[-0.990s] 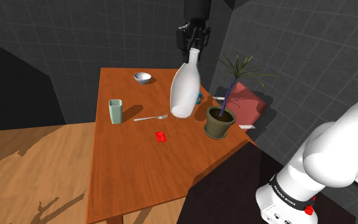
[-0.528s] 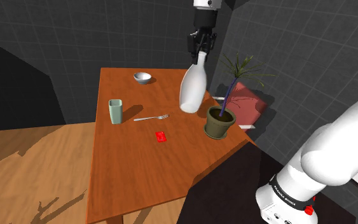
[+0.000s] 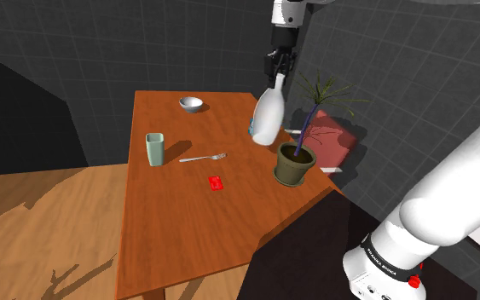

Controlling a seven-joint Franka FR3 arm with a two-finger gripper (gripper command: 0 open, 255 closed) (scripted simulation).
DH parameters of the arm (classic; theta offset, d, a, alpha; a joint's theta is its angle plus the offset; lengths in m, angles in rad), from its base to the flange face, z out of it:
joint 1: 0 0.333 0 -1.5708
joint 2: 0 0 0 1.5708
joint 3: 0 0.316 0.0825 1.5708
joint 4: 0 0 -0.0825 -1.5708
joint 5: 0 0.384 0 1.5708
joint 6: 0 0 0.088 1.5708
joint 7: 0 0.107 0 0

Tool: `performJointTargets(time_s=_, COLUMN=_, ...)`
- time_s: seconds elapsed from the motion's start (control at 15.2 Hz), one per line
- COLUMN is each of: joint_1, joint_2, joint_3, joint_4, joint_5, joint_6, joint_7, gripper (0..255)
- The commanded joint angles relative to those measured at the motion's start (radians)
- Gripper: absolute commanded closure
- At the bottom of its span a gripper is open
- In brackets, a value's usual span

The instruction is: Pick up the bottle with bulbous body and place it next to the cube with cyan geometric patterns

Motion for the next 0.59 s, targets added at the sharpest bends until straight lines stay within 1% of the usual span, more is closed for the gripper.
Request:
performJointTargets(time_s=0.0, joint_1=-0.02, joint_2=0.025, joint_3=-0.023, joint_4=0.017, joint_5=-0.008, joint_6=0.011, joint_7=-0.043, gripper=255)
performJointTargets(time_s=0.53, joint_1=-0.1, joint_2=0.17, joint_3=-0.101, joint_4=0.12, joint_5=-0.025, joint_6=0.06, joint_7=-0.197, gripper=255)
